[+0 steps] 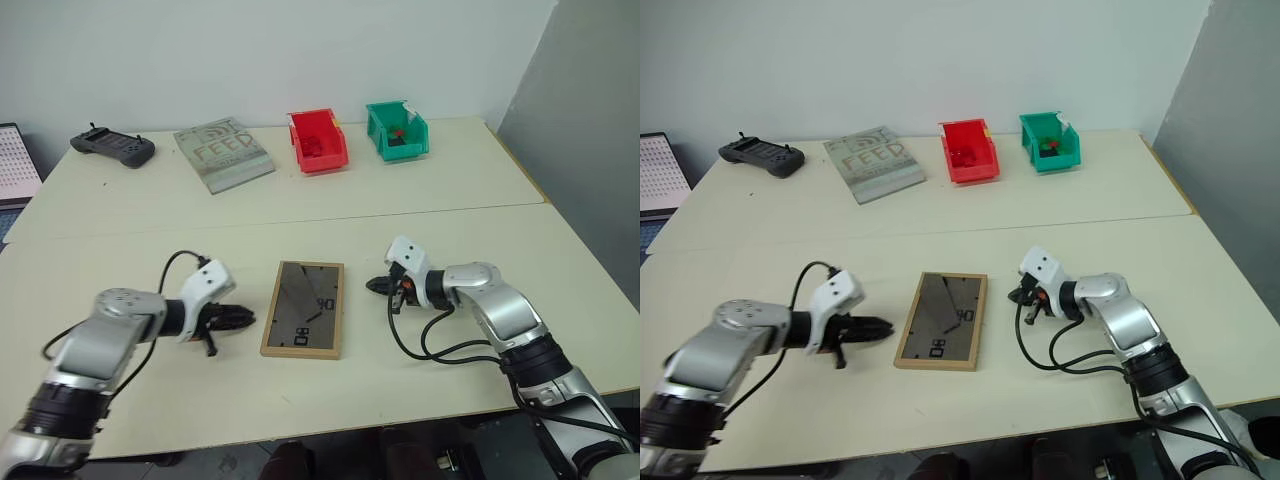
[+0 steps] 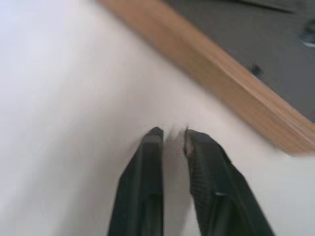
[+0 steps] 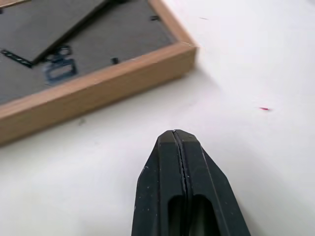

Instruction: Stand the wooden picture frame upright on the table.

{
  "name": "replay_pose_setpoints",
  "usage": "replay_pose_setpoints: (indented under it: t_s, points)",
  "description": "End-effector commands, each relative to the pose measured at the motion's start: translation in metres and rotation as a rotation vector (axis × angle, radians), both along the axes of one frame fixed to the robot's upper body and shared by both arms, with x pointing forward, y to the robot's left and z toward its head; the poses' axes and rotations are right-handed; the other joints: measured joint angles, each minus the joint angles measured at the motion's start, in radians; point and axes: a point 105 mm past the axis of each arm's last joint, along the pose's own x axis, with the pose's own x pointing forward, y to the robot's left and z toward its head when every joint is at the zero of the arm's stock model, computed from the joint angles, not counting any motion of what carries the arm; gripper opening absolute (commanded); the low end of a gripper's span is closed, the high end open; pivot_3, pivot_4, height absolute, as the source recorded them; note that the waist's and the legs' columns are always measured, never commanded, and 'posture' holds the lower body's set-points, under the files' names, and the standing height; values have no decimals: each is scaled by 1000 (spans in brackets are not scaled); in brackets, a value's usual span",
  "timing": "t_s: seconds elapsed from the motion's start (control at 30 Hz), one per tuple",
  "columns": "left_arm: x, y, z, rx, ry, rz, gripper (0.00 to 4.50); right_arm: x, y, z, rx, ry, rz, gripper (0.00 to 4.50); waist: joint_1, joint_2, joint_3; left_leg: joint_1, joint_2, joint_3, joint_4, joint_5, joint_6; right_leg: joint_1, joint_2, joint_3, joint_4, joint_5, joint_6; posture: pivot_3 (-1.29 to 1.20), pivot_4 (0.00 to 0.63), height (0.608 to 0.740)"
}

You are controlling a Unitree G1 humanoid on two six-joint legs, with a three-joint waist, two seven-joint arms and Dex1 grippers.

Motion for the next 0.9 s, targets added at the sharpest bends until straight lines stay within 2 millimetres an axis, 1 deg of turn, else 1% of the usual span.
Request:
replay_pose_setpoints:
  t_s: [0.03,0.07,0.1,0.2,0.27,0.37,0.4,0.47,0.57,0.63,0.7,0.77,0.9]
  points:
    - [-7,-5,26,-297,224,91,1769,-13,11,9,36,-24,77,0,10,0,0,0,0,-1,1,0,0,1,0,-1,0,0,0,0,150,740]
    - [-7,-5,25,-359,308,123,2050,-16,13,7,37,-17,93,0,12,0,0,-1,0,-1,2,0,0,1,0,-1,0,0,0,0,150,740]
    - [-6,-5,22,-405,371,161,2172,-19,15,6,37,-12,104,0,14,0,0,-1,-1,-1,3,0,0,1,0,-1,0,0,0,0,150,740]
    - [2,-8,12,-474,462,233,2764,-22,18,4,40,-2,112,0,16,0,0,-1,-1,-1,4,0,0,2,0,-1,1,0,0,0,150,740]
    - [0,-14,6,-468,493,214,3213,-22,19,3,39,0,112,0,15,0,0,0,-1,-1,4,0,0,1,0,-1,1,0,0,0,150,740]
    - [-6,-21,-12,-425,536,191,3843,-22,22,1,36,2,112,0,15,0,0,0,-1,-1,4,2,-4,1,0,0,1,0,0,0,150,740]
    - [-6,-23,-17,-422,545,193,4108,-22,23,1,38,5,114,0,15,1,-1,0,-1,-2,3,2,-4,1,0,0,1,0,0,0,150,740]
    - [-4,-26,-23,-424,550,196,4436,-22,26,0,41,10,121,0,16,4,-3,0,-1,-1,3,2,-4,1,0,0,1,0,0,0,150,740]
    - [1,-39,-33,-439,557,176,4471,-15,34,-4,36,5,117,0,27,7,-6,1,-2,-1,3,2,-4,2,-1,0,1,0,0,0,150,740]
    - [-2,-53,-33,-456,567,126,4471,-14,43,-2,48,5,127,0,32,7,-6,9,-3,-2,3,0,-1,10,-1,-1,0,0,0,0,150,740]
    - [-2,-63,-33,-473,571,96,4471,-13,50,0,65,7,132,0,37,7,-7,13,-3,-2,3,0,0,14,-1,-1,-2,0,0,0,150,740]
    - [0,-68,-33,-483,545,85,4471,-14,52,1,67,6,137,0,41,8,-7,13,-3,-2,3,0,0,15,-1,-1,-1,0,0,0,150,740]
    - [-3,-72,-34,-488,527,71,4471,-12,47,-3,58,5,106,0,46,8,-8,12,-3,-2,3,1,-1,15,-2,-1,-2,0,0,0,150,740]
